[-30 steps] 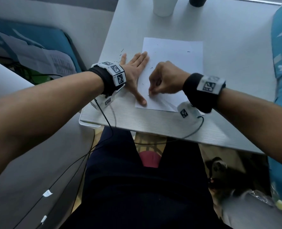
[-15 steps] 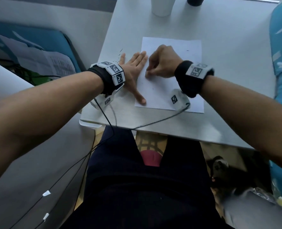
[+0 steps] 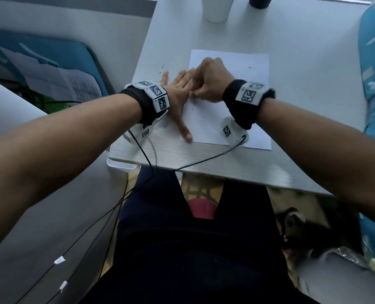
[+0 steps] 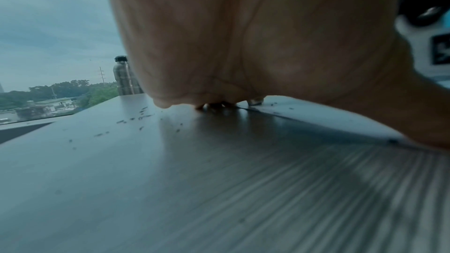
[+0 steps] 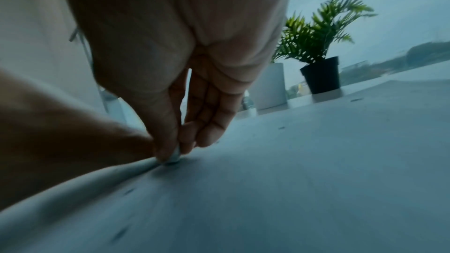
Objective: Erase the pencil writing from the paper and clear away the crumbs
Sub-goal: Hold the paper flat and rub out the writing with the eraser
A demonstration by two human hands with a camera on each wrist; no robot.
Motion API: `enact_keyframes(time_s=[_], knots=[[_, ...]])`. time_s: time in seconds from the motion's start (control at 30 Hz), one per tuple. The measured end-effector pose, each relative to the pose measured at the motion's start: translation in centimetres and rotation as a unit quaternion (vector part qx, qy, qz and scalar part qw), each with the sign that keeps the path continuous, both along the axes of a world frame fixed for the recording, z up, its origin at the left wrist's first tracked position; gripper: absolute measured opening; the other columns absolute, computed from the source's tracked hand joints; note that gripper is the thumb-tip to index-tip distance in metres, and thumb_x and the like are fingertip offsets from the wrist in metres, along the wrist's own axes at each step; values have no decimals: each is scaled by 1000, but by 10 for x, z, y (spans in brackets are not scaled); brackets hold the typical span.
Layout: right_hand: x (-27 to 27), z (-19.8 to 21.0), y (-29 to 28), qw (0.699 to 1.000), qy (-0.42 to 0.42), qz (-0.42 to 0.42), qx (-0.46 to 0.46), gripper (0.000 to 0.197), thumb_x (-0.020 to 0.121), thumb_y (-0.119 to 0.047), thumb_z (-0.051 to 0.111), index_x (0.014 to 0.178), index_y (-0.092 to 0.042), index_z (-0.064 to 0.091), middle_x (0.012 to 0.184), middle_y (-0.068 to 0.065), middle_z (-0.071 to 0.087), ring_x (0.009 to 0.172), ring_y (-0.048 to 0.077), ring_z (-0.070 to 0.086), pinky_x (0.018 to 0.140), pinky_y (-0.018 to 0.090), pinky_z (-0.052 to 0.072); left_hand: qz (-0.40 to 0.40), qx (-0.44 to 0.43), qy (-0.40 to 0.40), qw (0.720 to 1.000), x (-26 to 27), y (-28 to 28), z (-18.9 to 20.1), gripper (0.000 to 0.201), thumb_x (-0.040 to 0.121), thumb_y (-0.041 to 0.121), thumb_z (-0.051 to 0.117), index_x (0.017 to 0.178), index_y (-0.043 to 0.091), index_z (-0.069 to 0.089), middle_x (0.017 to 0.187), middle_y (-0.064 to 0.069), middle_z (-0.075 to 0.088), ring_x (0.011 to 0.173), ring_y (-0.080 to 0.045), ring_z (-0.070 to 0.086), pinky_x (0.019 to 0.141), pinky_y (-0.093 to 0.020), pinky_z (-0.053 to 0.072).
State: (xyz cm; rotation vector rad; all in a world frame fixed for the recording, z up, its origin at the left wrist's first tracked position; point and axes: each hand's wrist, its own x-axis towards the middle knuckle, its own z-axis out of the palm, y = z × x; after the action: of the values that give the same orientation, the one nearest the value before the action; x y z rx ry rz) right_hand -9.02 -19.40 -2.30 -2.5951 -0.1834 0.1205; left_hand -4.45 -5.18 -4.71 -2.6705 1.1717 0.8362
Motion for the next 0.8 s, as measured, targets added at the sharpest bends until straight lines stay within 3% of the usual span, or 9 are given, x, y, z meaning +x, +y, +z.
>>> enact_keyframes(time_s=[0.1,0.2,0.3,0.4,0.5,0.57,0.7,0.8], knots=[[-39,-6,8,998,37,45,20,7,71,-7,71,64,-8,71,65,4,70,58,15,61,59,25,51,5,6,-22,1000,0,3,-3,184,13,95,67,148,17,-31,156,-1,-36,143,-19,-33,113,-58,-20],[-65,-3,0,992,89,83,20,6,71,-12,79,68,-12,75,68,0,73,64,12,68,62,24,55,-4,10,-22,1000,-2,3,0,181,18,95,67,147,15,-33,156,0,-37,142,-17,-34,113,-58,-20],[-52,3,-24,998,43,6,34,9,69,-14,82,69,-13,74,71,0,73,68,14,69,73,24,55,-6,23,-32,999,-2,3,3,176,25,93,68,148,15,-31,157,0,-34,144,-17,-31,113,-55,-23],[-44,5,-45,998,33,-55,-2,14,69,-17,83,77,-11,73,72,0,70,69,16,66,78,19,49,-11,10,-58,998,-3,2,1,164,37,100,55,152,13,-23,160,-3,-27,146,-20,-27,113,-53,-24],[-50,4,-51,995,54,-77,-30,14,71,-16,82,79,-9,74,74,1,69,74,15,60,76,30,55,-21,-5,-110,994,-2,1,-3,144,52,104,29,156,11,-9,164,-7,-14,149,-22,-20,115,-55,-19],[-56,4,-50,995,62,-80,-23,11,71,-14,82,77,-9,74,74,1,70,74,14,63,71,28,55,-23,-9,-139,990,-4,-2,-2,132,62,100,20,156,9,5,164,-12,1,151,-25,-11,116,-57,-16],[-62,-3,-53,990,93,-96,-45,7,69,-10,79,74,-12,73,75,1,69,75,16,66,71,29,57,-26,-30,-183,982,-16,-11,5,100,80,84,26,142,7,41,143,-21,39,143,-33,24,116,-61,-9],[-60,-10,-67,981,79,-165,-60,12,68,-9,75,68,-18,67,82,5,67,78,22,66,72,35,59,-47,-22,-209,976,-26,-16,10,74,90,67,36,125,4,57,128,-19,48,130,-36,37,117,-61,-2]])
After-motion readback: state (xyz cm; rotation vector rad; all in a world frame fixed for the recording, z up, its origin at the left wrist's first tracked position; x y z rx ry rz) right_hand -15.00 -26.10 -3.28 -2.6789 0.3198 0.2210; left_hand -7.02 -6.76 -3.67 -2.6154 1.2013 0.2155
